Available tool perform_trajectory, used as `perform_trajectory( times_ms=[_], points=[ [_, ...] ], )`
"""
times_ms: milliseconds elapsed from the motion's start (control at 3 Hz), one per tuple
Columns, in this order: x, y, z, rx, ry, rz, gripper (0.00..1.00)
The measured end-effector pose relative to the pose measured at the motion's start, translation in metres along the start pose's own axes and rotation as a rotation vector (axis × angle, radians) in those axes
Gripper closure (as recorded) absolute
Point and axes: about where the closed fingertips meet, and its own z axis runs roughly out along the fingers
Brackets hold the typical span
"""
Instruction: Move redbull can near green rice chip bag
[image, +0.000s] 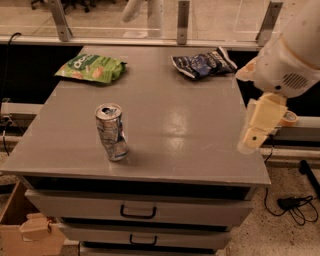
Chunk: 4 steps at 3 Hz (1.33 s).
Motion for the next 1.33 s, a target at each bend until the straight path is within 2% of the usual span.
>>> perform_trajectory(
  times_ms=[333,667,1333],
  points=[
    [-0.051,0.003,0.043,-0.094,-0.144,-0.064,0.00],
    [-0.107,0.022,0.069,-0.175,-0.276,-0.135,0.00],
    [-0.112,0.025,0.068,-0.179,-0.286,-0.139,0.00]
  ],
)
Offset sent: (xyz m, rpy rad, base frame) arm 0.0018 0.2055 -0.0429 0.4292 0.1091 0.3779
